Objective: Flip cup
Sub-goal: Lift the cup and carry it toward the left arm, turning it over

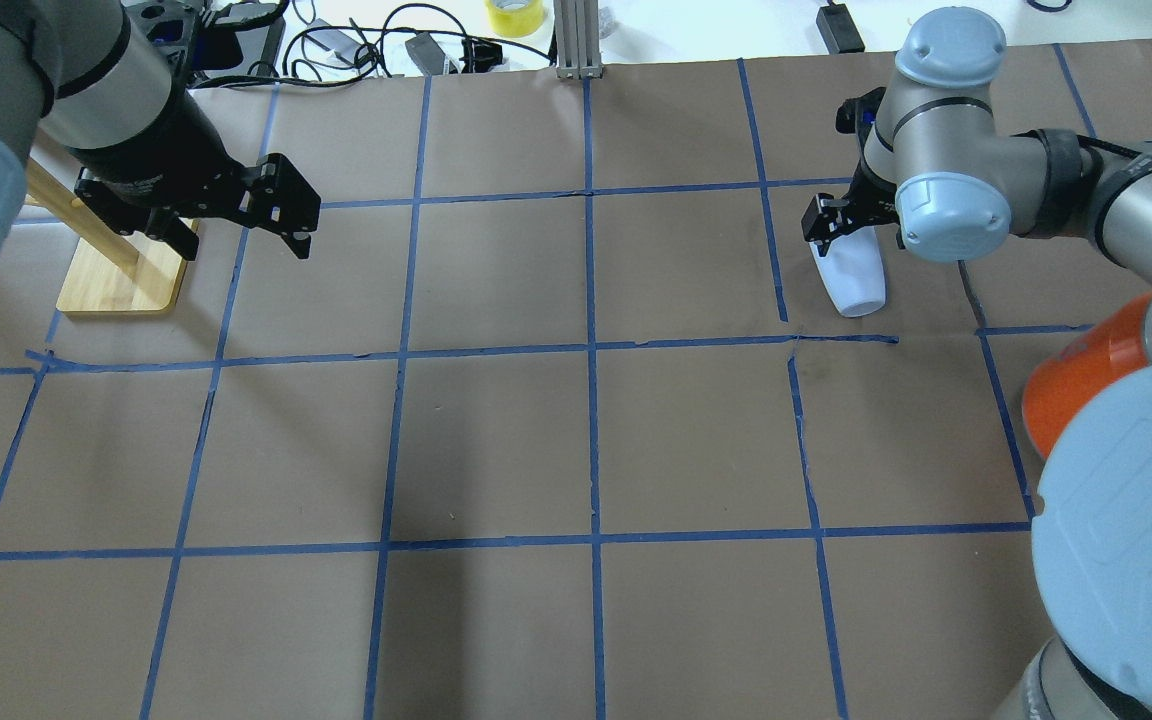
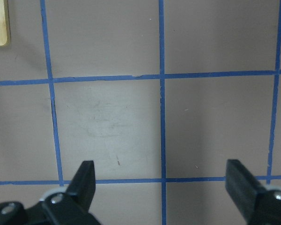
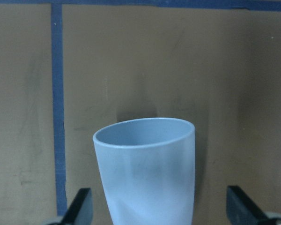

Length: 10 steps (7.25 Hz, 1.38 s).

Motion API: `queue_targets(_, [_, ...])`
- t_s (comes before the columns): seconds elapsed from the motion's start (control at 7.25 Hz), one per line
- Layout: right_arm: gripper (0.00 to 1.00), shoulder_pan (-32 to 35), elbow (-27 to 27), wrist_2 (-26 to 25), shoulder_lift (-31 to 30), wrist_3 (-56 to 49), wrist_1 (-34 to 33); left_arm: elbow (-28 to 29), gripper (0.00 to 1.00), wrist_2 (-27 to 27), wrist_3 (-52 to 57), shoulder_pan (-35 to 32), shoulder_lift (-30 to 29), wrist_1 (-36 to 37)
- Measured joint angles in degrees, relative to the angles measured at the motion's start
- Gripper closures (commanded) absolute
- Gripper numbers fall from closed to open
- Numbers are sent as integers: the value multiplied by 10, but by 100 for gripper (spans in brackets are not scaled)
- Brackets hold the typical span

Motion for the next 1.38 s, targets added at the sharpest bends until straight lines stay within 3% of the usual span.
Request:
queue_targets(0.41, [1,-1,11,6,28,0,-39,-2,0,1,-12,1,0,-1])
queue_targets(0.69, [52,-1,14,9,34,0,-52,-2,0,2,-22,4,0,-2])
queue_targets(0.97, [82,0,17,15,35,1,-49,-2,0,22,-20,12,-1,2])
queue_targets(1.1, [93,0,20,24,33,2,-47,-1,0,33,-19,16,-1,2])
queue_targets(1.38, [100,5,20,30,13,3,-40,1,0,40,-14,24,-2,5])
